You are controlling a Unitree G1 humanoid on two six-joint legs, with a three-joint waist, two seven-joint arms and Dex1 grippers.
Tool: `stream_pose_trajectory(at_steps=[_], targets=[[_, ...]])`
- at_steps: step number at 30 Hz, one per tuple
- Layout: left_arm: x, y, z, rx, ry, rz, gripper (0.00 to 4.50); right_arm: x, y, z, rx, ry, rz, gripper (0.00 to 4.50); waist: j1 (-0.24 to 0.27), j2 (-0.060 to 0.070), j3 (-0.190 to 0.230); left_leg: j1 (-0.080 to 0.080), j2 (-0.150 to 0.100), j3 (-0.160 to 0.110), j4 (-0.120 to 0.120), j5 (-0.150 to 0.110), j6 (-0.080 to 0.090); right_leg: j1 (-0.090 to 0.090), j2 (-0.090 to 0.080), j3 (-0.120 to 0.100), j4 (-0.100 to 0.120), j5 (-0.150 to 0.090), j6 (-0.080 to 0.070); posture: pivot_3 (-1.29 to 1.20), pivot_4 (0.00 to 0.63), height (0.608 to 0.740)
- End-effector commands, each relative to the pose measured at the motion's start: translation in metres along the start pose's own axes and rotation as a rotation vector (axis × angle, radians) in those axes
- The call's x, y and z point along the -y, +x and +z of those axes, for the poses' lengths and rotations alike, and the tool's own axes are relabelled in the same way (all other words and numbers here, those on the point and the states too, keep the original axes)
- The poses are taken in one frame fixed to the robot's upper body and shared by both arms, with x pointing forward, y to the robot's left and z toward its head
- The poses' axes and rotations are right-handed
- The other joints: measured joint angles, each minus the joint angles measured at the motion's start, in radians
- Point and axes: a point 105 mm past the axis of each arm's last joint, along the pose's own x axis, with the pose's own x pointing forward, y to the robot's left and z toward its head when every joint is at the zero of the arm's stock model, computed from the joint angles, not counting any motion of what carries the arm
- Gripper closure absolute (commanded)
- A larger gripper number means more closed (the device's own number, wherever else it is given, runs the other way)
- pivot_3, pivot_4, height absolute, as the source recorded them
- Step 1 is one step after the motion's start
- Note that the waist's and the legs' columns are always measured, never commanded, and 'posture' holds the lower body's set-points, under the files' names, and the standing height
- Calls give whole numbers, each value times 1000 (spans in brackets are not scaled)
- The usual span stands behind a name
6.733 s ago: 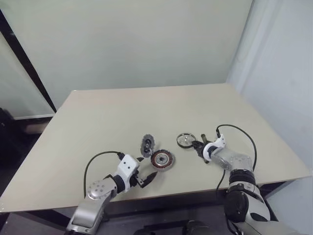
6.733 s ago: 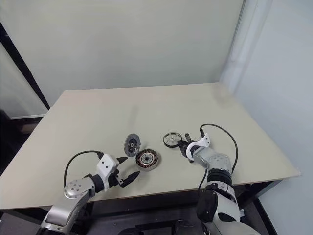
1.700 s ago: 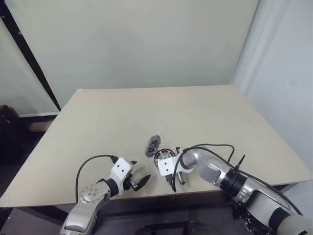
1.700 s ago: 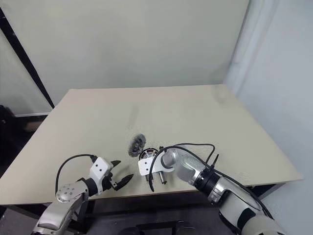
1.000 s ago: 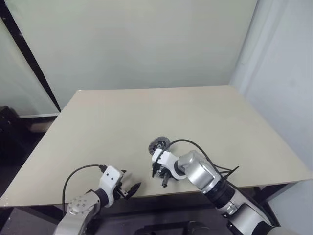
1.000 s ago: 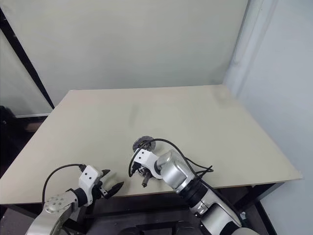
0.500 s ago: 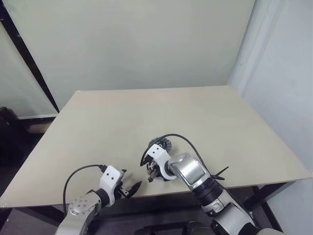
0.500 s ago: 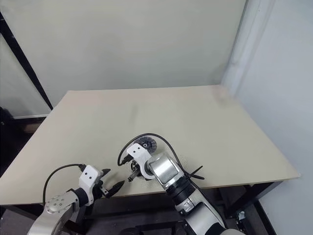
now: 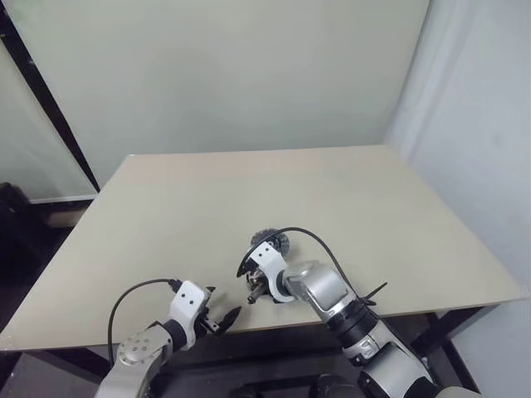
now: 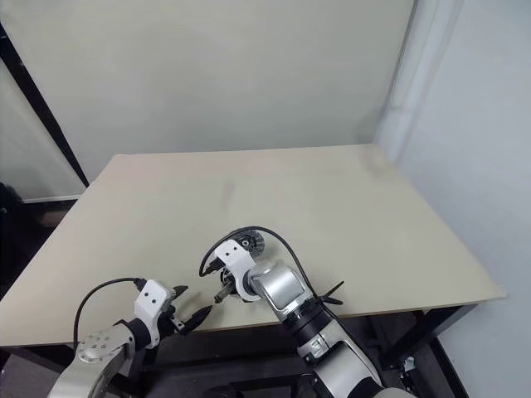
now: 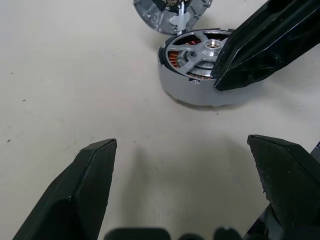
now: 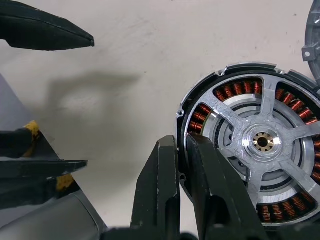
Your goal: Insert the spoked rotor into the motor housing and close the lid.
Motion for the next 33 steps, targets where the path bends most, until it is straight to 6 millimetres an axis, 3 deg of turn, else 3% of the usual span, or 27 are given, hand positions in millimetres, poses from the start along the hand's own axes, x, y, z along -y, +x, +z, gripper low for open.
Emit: stream_pose_trajectory(at_steps=[1,7,20,23,27,33], targets=[[-1,0,18,56,53,2,0,-8,-6,32,105,-93,10,4499,-4,0,0,0,0,0,0,0,0,-1,0,0,0,0,0,0,0,740],[-2,0,20,57,58,3,0,-11,-9,39,133,-165,23,4499,-16,-2,-1,-4,0,1,0,0,0,-4,0,0,0,0,0,0,0,740],[-4,-1,22,53,69,0,0,-13,-17,46,154,-250,30,26,-17,-2,-1,-6,-1,1,-3,-1,-1,-6,0,1,-1,1,1,0,0,740],[-5,-1,22,51,70,0,0,-11,-22,48,133,-310,43,26,-17,-2,-1,-5,-1,1,-2,-1,-1,-6,0,1,-1,1,0,0,0,740],[-6,-1,22,47,69,0,0,-7,-33,45,85,-526,61,26,-17,-2,-1,-5,-1,0,-2,-1,-1,-5,0,0,-1,1,0,0,0,740],[-15,-9,12,-13,75,5,0,3,-47,18,-95,-930,109,26,-16,-2,-1,-5,-2,0,-2,-1,-1,-5,0,0,-1,0,0,0,0,740]])
